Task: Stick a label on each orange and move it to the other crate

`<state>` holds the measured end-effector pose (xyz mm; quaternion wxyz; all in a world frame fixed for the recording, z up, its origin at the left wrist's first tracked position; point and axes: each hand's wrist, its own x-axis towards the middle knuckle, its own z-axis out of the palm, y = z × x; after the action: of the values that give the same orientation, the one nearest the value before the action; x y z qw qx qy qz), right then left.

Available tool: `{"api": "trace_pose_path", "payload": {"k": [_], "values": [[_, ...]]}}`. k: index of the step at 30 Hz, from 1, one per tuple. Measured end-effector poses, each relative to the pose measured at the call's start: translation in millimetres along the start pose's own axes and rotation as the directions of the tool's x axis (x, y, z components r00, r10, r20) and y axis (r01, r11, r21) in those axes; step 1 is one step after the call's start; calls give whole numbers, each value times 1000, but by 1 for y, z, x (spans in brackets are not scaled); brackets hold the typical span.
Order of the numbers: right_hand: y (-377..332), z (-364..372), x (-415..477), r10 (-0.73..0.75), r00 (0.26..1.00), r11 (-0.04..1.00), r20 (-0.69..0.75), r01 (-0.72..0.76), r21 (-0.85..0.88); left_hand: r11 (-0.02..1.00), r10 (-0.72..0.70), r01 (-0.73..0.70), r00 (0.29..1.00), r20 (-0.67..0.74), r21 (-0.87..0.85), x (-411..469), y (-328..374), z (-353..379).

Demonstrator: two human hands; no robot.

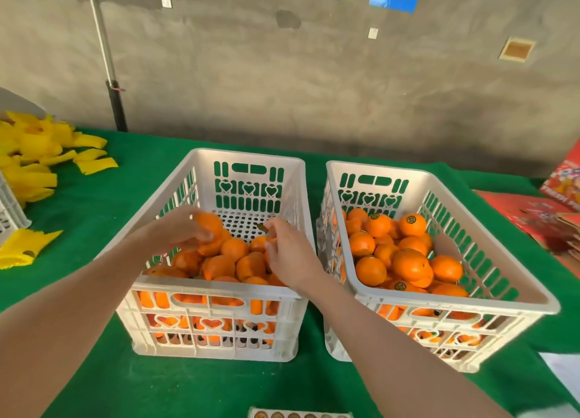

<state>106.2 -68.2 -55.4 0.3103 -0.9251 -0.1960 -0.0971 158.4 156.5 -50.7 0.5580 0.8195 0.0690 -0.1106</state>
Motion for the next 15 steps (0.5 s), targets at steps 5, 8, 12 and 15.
{"api": "trace_pose_path", "payload": {"k": [5, 8, 12, 15], "values": [[0, -7, -6, 95, 981, 950, -167, -39, 311, 870, 138, -54, 981, 138, -491, -54, 24, 21], [1, -26, -18, 212, 966, 758, -147, -67, 649, 792, 250, -80, 947, 202, -605, -79, 31, 44], [3, -59, -43, 118, 986, 683, -120, 7, 730, 638, 305, 18, 912, 273, -770, -103, 46, 76], [8, -81, -65, 18, 993, 721, -118, 69, 689, 700, 222, 33, 939, 261, -713, -116, 59, 107]]}}
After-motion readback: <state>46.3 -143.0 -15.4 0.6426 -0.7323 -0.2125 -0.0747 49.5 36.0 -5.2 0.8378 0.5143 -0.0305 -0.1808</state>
